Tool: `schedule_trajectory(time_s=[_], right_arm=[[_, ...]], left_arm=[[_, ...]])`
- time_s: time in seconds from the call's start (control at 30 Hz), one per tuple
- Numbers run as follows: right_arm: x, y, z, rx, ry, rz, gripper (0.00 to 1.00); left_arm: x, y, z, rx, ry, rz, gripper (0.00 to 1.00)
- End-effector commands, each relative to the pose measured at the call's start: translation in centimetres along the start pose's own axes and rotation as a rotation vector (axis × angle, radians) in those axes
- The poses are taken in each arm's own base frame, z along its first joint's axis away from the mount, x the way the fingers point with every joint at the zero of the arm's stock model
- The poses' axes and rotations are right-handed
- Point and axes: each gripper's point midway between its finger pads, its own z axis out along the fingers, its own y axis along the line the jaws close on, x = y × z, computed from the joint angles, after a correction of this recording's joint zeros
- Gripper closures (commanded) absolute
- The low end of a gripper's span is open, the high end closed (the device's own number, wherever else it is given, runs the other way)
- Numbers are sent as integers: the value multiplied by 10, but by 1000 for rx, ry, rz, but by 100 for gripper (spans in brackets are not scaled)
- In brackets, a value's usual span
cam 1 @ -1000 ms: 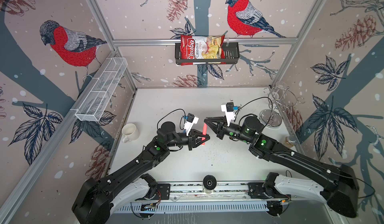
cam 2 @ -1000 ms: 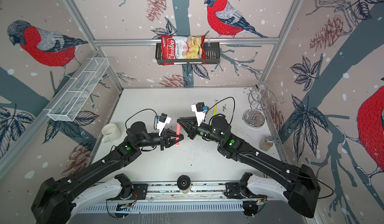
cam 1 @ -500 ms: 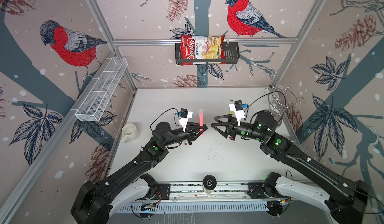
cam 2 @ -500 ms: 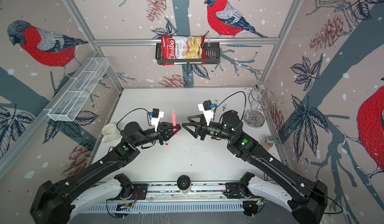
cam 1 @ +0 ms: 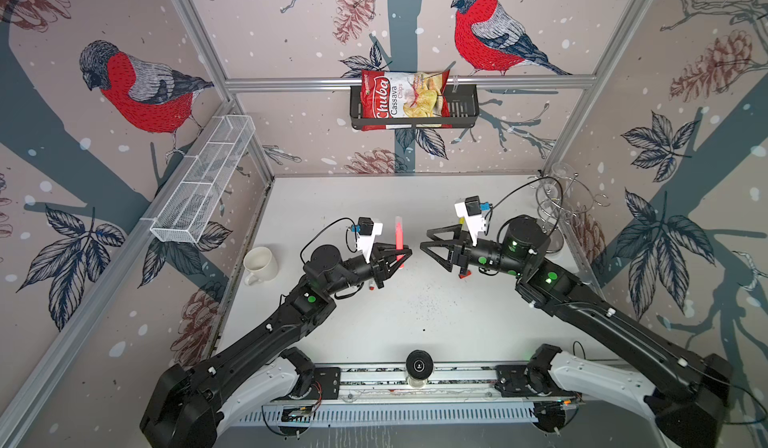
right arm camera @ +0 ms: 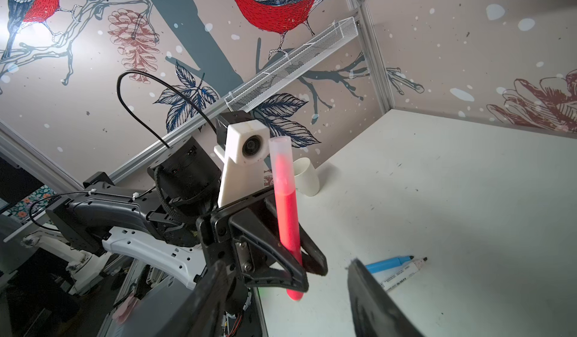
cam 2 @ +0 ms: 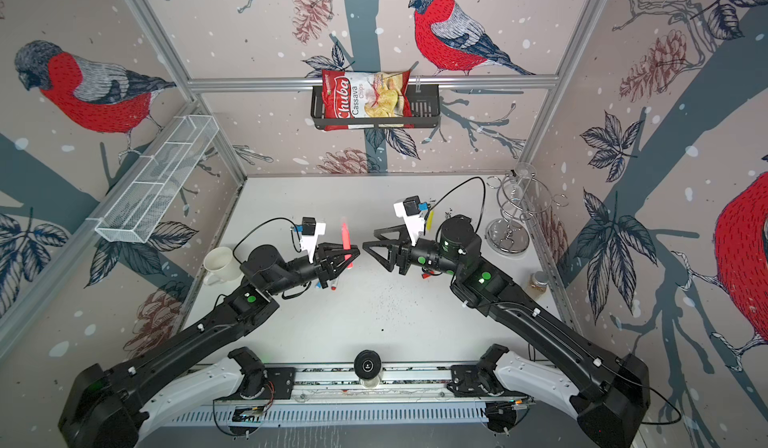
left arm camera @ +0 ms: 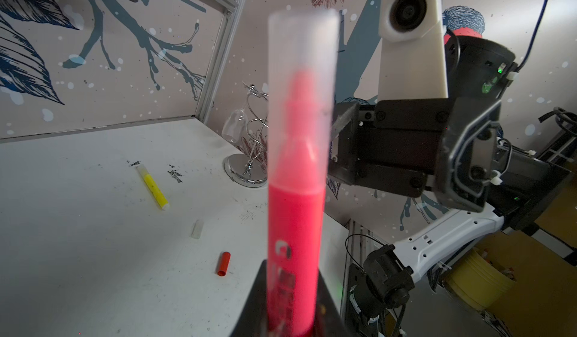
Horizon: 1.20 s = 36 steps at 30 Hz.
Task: Insert pens into pen caps
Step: Put on the pen cap to the pen, then place a pen at the top-center of the table.
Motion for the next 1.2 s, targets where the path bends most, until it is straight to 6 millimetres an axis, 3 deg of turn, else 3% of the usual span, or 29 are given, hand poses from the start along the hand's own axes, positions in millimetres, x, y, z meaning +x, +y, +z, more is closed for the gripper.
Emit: schedule_trajectory(time_s=[0.0, 0.27, 0.53, 0.63, 0.67, 0.83, 1.17], right_arm=[[-3, -8, 6, 47, 12, 4, 38], [10, -3, 36, 52, 101, -33, 37], [20, -19, 55, 123, 157, -31, 39], [20, -14, 56, 116, 163, -39, 43], [30, -20, 62, 127, 189, -31, 45], [39, -24, 67, 150, 216, -31, 53], [41, -23, 69, 163, 218, -34, 75]], left_arm=[[-2, 5, -1, -41, -13, 28, 100], [8, 9, 5, -85, 22, 48, 100], [10, 5, 8, -91, 27, 61, 100], [11, 5, 8, -93, 27, 62, 100], [12, 6, 8, -94, 30, 60, 100], [13, 6, 8, -94, 29, 59, 100], [14, 5, 8, -92, 30, 57, 100]])
